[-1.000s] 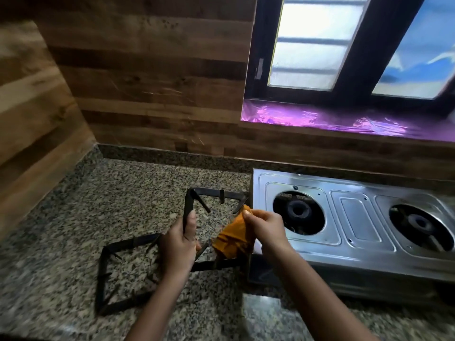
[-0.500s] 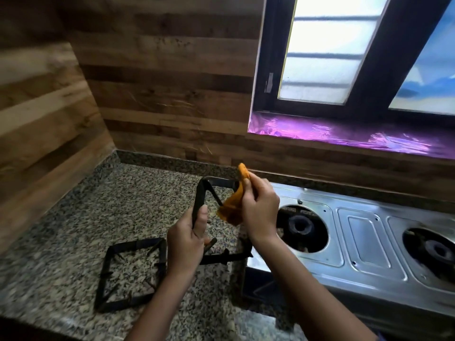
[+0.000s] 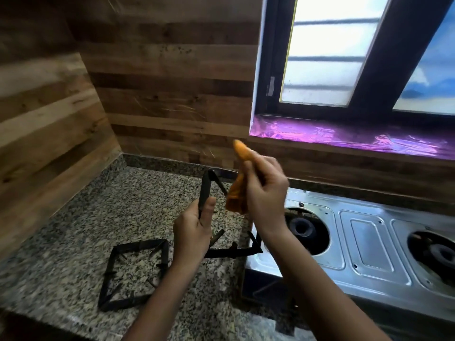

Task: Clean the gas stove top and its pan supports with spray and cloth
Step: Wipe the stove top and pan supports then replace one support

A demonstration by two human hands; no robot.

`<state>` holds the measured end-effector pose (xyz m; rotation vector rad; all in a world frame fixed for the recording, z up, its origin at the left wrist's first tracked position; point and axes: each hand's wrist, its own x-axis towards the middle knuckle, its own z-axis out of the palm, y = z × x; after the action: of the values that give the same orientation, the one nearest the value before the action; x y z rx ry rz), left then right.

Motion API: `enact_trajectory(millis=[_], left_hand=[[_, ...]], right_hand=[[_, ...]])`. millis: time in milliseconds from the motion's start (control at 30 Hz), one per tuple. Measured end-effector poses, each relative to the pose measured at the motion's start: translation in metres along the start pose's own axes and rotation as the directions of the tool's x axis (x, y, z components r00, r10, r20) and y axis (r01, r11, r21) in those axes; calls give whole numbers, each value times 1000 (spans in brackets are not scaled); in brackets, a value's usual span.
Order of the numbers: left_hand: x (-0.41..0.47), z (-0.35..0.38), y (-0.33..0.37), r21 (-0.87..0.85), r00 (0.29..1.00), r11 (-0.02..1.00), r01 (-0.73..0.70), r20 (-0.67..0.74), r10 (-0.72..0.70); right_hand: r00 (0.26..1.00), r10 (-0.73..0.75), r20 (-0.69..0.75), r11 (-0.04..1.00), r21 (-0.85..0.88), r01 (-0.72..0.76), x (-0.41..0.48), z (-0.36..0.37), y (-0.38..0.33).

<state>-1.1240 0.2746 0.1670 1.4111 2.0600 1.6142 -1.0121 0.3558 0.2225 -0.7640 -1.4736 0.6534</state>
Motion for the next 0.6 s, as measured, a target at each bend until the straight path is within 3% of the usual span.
enact_trajectory(millis=[100, 200, 333, 467, 533, 600], left_hand=[[3, 0, 7, 46, 999, 998, -37, 32, 35], [-1, -2, 4, 32, 999, 999, -31, 16, 31], [-5, -10, -6, 72, 997, 995, 74, 0, -74], [-7, -18, -5, 151, 1000, 989, 0, 30, -5], [-10, -21, -7, 161, 999, 987, -12, 47, 5], [-12, -21, -10, 151, 996, 988, 18, 79, -31]], right_hand=[[962, -195, 193, 950, -208, 234, -1, 20, 15], [974, -160, 161, 956, -218, 194, -19, 21, 24], [971, 49, 236, 977, -215, 3, -56, 14, 31], [946, 230, 229, 963, -195, -187, -64, 3, 30], [891, 398, 218, 917, -103, -385, -62, -4, 26], [776, 596, 203, 773, 115, -624, -57, -12, 17]])
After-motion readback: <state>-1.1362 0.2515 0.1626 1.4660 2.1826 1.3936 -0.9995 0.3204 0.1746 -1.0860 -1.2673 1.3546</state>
